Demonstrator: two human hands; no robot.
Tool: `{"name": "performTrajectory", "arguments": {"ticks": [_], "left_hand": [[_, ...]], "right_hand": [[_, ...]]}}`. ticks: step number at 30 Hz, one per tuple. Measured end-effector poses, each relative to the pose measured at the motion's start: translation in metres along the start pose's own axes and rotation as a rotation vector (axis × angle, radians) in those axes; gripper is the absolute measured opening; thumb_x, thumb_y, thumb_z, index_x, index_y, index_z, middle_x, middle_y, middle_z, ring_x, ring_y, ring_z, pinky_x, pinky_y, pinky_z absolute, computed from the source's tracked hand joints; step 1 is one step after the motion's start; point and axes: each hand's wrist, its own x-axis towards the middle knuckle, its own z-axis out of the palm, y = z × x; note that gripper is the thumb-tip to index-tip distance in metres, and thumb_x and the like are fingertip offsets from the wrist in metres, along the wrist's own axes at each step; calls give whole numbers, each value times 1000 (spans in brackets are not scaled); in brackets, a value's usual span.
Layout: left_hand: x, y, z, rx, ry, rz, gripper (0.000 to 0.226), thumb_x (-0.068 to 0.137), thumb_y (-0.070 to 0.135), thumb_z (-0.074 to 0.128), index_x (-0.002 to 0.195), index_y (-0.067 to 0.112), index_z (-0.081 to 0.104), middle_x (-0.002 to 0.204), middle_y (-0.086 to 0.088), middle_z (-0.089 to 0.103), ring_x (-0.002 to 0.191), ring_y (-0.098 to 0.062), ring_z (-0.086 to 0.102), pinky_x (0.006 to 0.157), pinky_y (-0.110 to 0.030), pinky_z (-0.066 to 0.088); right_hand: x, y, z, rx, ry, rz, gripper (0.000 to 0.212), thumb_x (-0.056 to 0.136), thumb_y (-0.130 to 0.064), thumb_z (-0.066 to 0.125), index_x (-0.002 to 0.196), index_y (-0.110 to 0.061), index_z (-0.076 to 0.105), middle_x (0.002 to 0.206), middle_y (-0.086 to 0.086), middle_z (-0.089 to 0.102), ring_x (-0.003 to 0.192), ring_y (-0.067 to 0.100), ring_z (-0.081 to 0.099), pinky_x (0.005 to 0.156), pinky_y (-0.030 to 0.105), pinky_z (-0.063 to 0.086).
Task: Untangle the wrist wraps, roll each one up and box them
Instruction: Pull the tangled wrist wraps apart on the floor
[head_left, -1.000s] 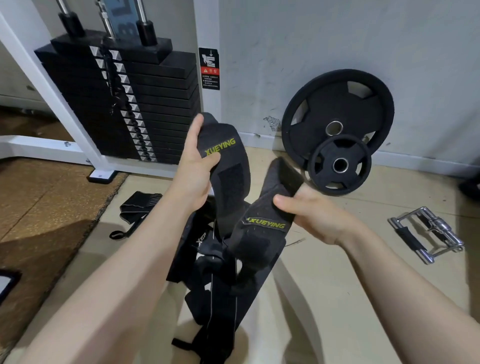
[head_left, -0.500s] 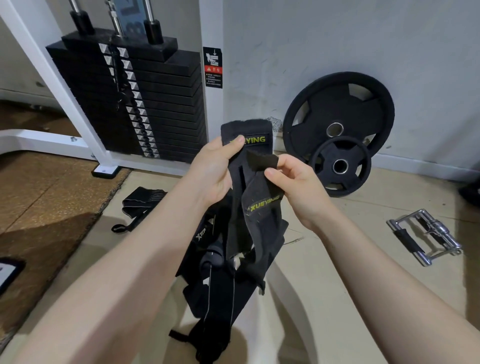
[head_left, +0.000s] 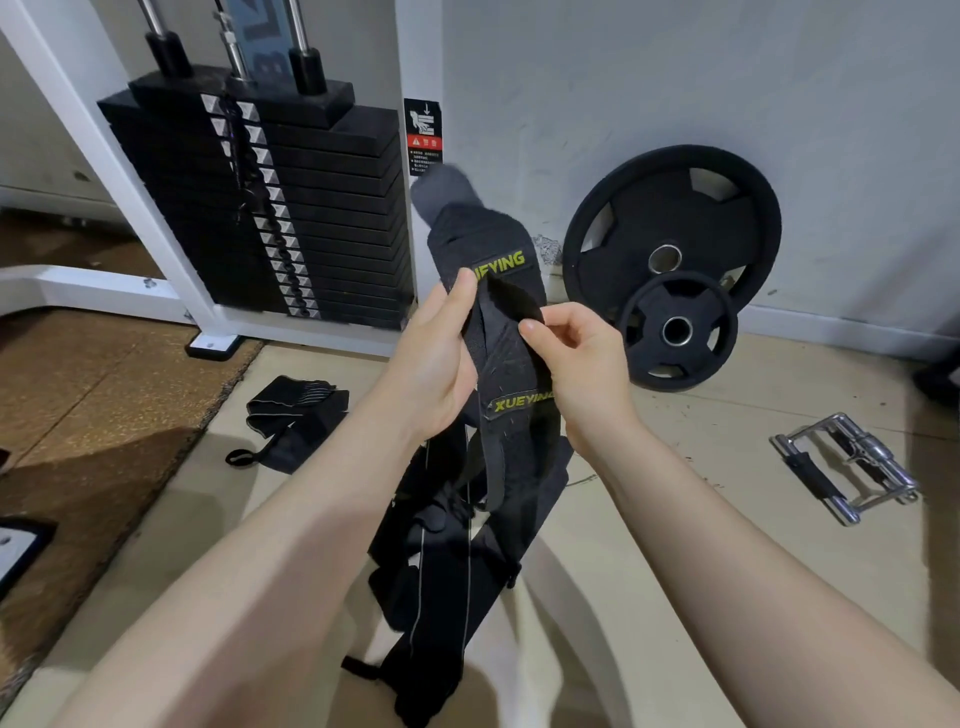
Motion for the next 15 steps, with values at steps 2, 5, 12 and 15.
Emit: {"name": "performTrajectory", "arguments": {"ticks": [2,5,12,15], "left_hand": [[-3,-5,-2,70,-18,70,21,100,7,43,117,11,54,109,-10,69,106,-24,65,90,-39,54],[-7,-12,-4,204,-39,157,45,87,-21,45,113,15,53,102,-4,70,99,-19,67,85,-32,54],[-7,6,-1,320,-136,108,54,83,-26,43,118,15,48,104,-5,66,94,-16,67,78,-30,57],[-5,13,-3,411,-215,11,61,79,-22,51,132,8,42,115,-11,63,101,-21,65,83,-34,56]], "right_hand": [[1,0,3,9,22,29,5,88,-12,64,92,-8,65,91,14,67,81,19,60,79,38,54],[2,-1,8,35,63,68,10,86,-16,68,89,-17,59,94,9,62,87,20,60,83,40,53],[10,-1,-19,105,-277,118,40,92,-24,61,128,-12,49,114,3,65,101,12,64,80,26,51],[11,-11,-25,-1,-307,-59,10,97,-18,51,102,-17,60,97,-4,67,87,4,63,78,22,52]]}}
